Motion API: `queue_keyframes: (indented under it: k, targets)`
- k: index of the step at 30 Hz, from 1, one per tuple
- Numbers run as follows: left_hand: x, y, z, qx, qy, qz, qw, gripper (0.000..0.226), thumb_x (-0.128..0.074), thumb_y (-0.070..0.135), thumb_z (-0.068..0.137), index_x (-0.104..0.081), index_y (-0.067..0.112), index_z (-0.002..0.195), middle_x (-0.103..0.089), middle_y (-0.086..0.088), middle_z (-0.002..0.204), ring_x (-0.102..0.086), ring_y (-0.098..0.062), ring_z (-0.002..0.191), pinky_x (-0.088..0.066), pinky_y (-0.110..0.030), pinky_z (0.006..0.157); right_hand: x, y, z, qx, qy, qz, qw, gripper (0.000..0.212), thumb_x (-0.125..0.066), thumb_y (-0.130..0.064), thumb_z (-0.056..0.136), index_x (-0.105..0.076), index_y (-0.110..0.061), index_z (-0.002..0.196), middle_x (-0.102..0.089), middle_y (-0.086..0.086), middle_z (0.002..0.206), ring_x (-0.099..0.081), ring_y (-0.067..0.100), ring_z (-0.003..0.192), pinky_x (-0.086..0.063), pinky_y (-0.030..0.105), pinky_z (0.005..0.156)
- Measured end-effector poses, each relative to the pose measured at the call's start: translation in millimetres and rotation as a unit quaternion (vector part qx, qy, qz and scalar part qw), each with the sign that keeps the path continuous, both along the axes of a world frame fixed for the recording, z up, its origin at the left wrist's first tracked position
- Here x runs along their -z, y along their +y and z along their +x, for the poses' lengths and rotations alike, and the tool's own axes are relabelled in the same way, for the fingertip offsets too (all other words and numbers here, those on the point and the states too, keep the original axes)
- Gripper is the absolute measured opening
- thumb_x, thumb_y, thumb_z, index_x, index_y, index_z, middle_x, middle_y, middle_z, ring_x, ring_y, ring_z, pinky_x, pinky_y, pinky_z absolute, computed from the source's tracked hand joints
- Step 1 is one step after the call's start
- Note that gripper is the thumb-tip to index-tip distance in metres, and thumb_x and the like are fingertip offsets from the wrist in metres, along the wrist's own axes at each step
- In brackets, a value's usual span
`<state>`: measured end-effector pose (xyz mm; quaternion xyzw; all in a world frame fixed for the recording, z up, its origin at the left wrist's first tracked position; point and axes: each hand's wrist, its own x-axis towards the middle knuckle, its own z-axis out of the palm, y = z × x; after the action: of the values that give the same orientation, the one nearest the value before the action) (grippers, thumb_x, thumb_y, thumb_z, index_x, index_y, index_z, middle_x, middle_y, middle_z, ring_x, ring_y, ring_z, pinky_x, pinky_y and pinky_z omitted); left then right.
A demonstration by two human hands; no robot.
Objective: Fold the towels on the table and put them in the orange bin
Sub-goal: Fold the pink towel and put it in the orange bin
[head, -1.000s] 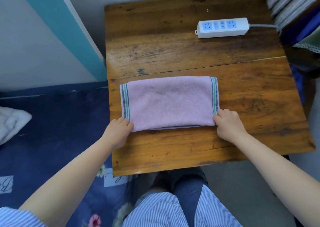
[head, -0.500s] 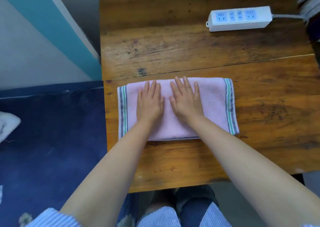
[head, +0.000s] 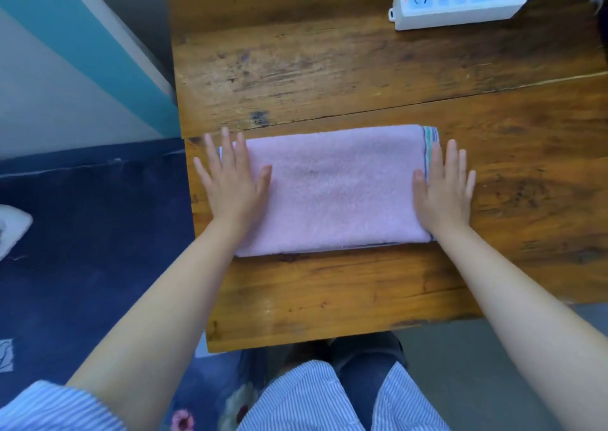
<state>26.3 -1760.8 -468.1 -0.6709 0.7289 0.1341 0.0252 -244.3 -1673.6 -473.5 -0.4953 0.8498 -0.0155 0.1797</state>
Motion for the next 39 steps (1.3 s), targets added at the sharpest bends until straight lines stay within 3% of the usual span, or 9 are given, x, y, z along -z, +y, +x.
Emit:
queue_keyframes:
  k: [4, 9, 14, 18, 21, 24, 29, 35, 39]
  targets:
    - [-1, 26, -50, 0.088, 0.064, 0.007, 0.994, 0.064, -0.041, 0.041, 0.093, -0.02, 0.013, 0.146, -0.008, -0.012, 0.155, 0.0, -0.035, 0.143, 0.002, -0.051, 0.112, -7, 20, 27, 0.076, -0.034, -0.023, 0.996, 0.059, -0.033, -0.034, 0.096, -0.012, -0.011, 0.146, -0.01, 0.011, 0.155, -0.006, 0.027, 0.144, -0.004, 0.048, 0.114]
    - [19, 47, -61, 0.095, 0.026, 0.03, 0.995, 0.06, -0.035, 0.048, 0.092, -0.017, 0.029, 0.146, -0.001, -0.006, 0.157, 0.004, -0.027, 0.144, 0.012, -0.042, 0.11, -15, 28, 41, 0.157, -0.027, -0.026, 0.987, 0.056, -0.039, -0.029, 0.095, -0.021, -0.009, 0.143, -0.03, 0.013, 0.147, -0.026, 0.031, 0.133, -0.026, 0.045, 0.104]
    - [21, 48, -62, 0.098, 0.017, 0.021, 0.995, 0.059, -0.033, 0.048, 0.093, -0.016, 0.028, 0.146, -0.003, -0.006, 0.157, 0.001, -0.028, 0.144, 0.013, -0.042, 0.108, -23, 20, 43, 0.195, -0.05, -0.02, 0.979, 0.056, -0.046, -0.024, 0.093, -0.024, -0.006, 0.141, -0.038, 0.018, 0.138, -0.035, 0.034, 0.127, -0.031, 0.042, 0.101]
    - [20, 48, -62, 0.098, 0.014, 0.027, 0.995, 0.06, -0.033, 0.047, 0.093, -0.014, 0.028, 0.146, 0.0, -0.006, 0.157, 0.003, -0.028, 0.144, 0.015, -0.041, 0.107, -27, 12, 34, 0.228, -0.09, -0.01, 0.969, 0.035, -0.051, -0.02, 0.09, -0.051, -0.001, 0.119, -0.054, 0.021, 0.121, -0.048, 0.037, 0.114, -0.04, 0.043, 0.095]
    - [18, 47, -62, 0.097, 0.019, 0.05, 0.994, 0.059, -0.031, 0.047, 0.094, -0.009, 0.029, 0.146, 0.005, -0.004, 0.157, 0.008, -0.025, 0.144, 0.014, -0.042, 0.109, -35, 8, 34, 0.212, -0.111, -0.044, 0.97, 0.021, -0.049, -0.013, 0.089, -0.061, 0.003, 0.097, -0.06, 0.022, 0.107, -0.054, 0.035, 0.096, -0.043, 0.034, 0.076]
    - [10, 44, -55, 0.109, 0.043, 0.071, 0.991, 0.057, -0.03, 0.042, 0.096, -0.009, 0.028, 0.147, 0.007, -0.004, 0.157, 0.01, -0.022, 0.144, 0.01, -0.042, 0.113, -58, 8, 41, 0.187, -0.121, -0.127, 0.967, 0.018, -0.05, -0.003, 0.085, -0.063, 0.004, 0.095, -0.057, 0.02, 0.096, -0.051, 0.031, 0.085, -0.025, 0.019, 0.062]
    - [-9, 48, -8, 0.085, 0.081, 0.052, 0.992, 0.051, -0.037, 0.031, 0.096, -0.025, 0.018, 0.144, -0.008, -0.007, 0.156, -0.004, -0.023, 0.145, -0.007, -0.04, 0.114, -101, 4, 81, 0.08, -0.142, -0.251, 0.954, 0.018, -0.054, 0.008, 0.076, -0.065, 0.009, 0.091, -0.051, 0.02, 0.08, -0.042, 0.023, 0.072, -0.021, 0.017, 0.058]
    - [-25, 78, 66, -0.029, 0.112, 0.023, 0.993, 0.041, -0.038, 0.02, 0.096, -0.041, 0.015, 0.137, -0.029, -0.006, 0.151, -0.019, -0.024, 0.142, -0.024, -0.04, 0.109, -107, -22, 161, -0.055, -0.232, -0.226, 0.944, 0.014, -0.059, 0.007, 0.075, -0.065, 0.009, 0.088, -0.059, 0.026, 0.084, -0.051, 0.027, 0.079, -0.023, 0.015, 0.063]
    - [-22, 93, 91, -0.101, 0.136, 0.031, 0.985, 0.04, -0.04, 0.016, 0.095, -0.044, 0.008, 0.135, -0.034, -0.009, 0.147, -0.026, -0.026, 0.139, -0.025, -0.039, 0.11, -78, -31, 198, -0.107, -0.265, -0.133, 0.949, 0.011, -0.055, 0.001, 0.08, -0.063, 0.006, 0.086, -0.062, 0.023, 0.089, -0.052, 0.03, 0.092, -0.021, 0.015, 0.061]
